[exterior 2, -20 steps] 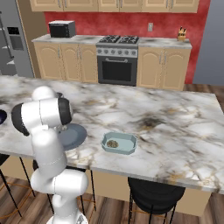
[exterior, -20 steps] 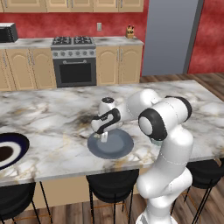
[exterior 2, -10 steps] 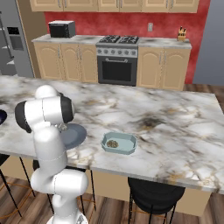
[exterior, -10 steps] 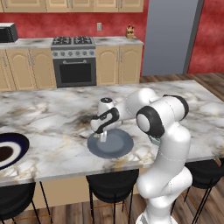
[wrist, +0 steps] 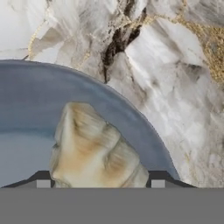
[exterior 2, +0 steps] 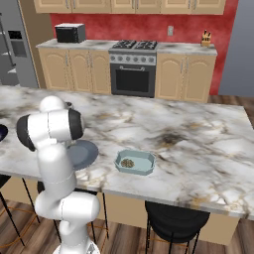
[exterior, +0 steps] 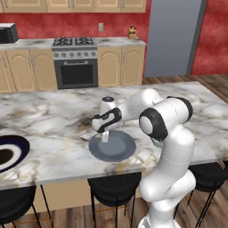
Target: Place two dumplings into each of the tupperware containers and then place the containers in the fridge.
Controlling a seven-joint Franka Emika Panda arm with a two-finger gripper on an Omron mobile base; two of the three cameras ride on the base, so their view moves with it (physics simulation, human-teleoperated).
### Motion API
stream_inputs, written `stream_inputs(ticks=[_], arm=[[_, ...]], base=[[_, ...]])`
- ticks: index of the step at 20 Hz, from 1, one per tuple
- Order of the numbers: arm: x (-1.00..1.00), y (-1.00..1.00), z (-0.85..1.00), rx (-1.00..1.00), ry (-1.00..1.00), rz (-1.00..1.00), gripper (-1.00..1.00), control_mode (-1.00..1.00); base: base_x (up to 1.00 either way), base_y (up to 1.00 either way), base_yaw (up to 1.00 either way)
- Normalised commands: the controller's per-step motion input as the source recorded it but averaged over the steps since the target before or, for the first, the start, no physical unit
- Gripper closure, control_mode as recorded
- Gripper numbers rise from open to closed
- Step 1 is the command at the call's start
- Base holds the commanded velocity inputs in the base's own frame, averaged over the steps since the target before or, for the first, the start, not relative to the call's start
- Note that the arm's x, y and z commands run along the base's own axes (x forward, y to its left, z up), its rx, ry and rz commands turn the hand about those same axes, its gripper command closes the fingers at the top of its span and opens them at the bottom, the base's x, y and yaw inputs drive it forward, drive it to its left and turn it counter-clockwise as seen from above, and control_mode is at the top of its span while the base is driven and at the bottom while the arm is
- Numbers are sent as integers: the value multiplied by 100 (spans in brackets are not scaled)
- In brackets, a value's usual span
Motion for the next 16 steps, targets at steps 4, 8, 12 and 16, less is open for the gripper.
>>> stream_inputs(ticks=[4, 8, 12, 16], arm=[[0, -29, 57, -2, 9, -20, 100, -100], [-1, -76, 32, 0, 12, -29, 100, -100], [0, -98, 23, 0, 18, -32, 100, -100], [-6, -100, 16, 0, 25, -34, 100, -100]], base=[[0, 0, 0], [0, 0, 0], [0, 0, 0], [0, 0, 0]])
